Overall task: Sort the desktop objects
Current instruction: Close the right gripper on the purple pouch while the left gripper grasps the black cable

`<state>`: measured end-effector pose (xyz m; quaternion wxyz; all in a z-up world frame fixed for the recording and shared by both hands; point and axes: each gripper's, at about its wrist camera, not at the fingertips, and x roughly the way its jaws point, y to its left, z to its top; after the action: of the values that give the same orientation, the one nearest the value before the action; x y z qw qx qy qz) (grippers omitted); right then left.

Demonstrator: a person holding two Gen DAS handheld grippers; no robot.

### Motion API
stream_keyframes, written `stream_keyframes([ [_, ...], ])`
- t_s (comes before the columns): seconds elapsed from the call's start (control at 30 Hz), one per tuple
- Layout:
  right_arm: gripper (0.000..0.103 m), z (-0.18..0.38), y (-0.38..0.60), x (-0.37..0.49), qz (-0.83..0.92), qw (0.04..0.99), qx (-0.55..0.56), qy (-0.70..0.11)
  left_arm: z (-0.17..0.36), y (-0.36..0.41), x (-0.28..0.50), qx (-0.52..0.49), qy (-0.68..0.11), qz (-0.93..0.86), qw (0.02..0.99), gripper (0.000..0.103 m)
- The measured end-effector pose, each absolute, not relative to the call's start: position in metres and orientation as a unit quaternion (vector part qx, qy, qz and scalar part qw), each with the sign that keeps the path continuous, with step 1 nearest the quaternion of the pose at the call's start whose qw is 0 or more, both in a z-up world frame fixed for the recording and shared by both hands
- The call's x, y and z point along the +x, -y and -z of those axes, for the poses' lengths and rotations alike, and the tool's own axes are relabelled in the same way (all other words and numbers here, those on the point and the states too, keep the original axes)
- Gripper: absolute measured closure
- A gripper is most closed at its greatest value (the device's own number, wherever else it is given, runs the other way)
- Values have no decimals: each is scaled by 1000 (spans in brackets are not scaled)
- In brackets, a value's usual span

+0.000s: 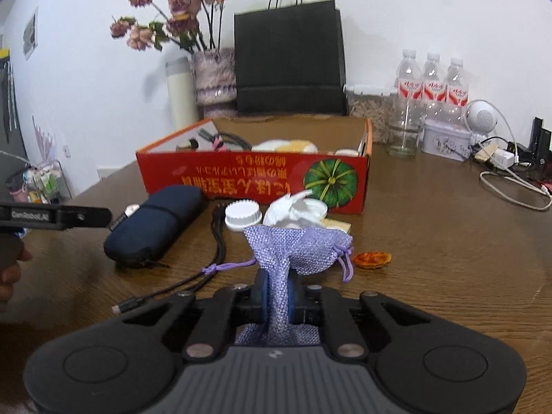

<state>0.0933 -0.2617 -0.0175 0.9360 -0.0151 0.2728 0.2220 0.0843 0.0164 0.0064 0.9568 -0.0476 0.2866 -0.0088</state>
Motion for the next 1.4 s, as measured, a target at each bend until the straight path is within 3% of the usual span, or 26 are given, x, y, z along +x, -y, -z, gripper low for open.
stream_keyframes([
  [0.4,93,-10,296,112,-196,955,-29,-219,-8,71,126,-15,-297,29,954,2],
  [0.53,93,-21,299,128,-206,955,-43,-208,3,87,142,-11,-316,13,949,18],
  [0.67,93,-22,299,140,-222,952,-45,-206,13,99,152,1,-326,2,945,28],
  [0.83,93,-8,307,145,-230,948,-18,-221,23,99,162,-12,-349,-14,937,49],
  [1.1,93,-2,308,141,-229,949,-14,-218,27,97,167,-19,-345,-36,938,67],
  [1.23,93,0,305,139,-227,949,-19,-219,27,93,169,-27,-343,-41,938,87],
  [1.4,93,5,302,137,-219,950,-22,-222,26,89,163,-42,-339,-31,939,95],
])
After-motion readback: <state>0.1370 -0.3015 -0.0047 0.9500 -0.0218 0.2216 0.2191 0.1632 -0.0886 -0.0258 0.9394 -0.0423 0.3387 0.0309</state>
